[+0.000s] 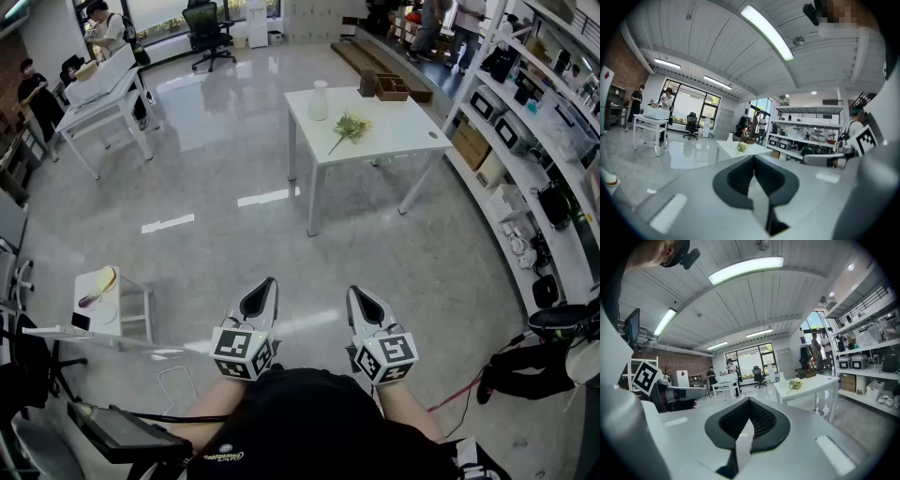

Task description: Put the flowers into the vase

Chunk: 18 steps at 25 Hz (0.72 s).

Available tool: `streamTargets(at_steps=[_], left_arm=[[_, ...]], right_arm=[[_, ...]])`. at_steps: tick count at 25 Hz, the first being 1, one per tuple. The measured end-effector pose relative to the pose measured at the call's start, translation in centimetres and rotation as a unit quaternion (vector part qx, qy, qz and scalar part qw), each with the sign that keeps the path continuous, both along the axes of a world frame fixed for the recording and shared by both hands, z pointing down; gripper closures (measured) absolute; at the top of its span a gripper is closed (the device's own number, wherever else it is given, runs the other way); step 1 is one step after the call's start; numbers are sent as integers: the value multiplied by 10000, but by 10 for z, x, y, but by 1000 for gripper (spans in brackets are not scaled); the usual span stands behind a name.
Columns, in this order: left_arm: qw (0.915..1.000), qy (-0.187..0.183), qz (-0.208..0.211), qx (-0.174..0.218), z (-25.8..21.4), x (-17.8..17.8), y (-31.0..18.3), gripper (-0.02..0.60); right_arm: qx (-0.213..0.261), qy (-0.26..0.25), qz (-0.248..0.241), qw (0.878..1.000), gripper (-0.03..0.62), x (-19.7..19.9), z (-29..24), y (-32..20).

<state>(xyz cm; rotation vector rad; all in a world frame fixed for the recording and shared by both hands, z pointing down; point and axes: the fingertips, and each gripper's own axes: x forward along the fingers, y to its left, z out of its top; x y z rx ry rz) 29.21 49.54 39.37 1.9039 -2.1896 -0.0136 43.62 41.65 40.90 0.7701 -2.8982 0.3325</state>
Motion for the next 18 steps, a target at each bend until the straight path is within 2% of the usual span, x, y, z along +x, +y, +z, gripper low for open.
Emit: streamTargets(at_steps=[18], left_arm=[[10000,40,45,10,3,0,1,575]], right_arm=[[-55,-135,-34,9999,595,-2,-2,4]])
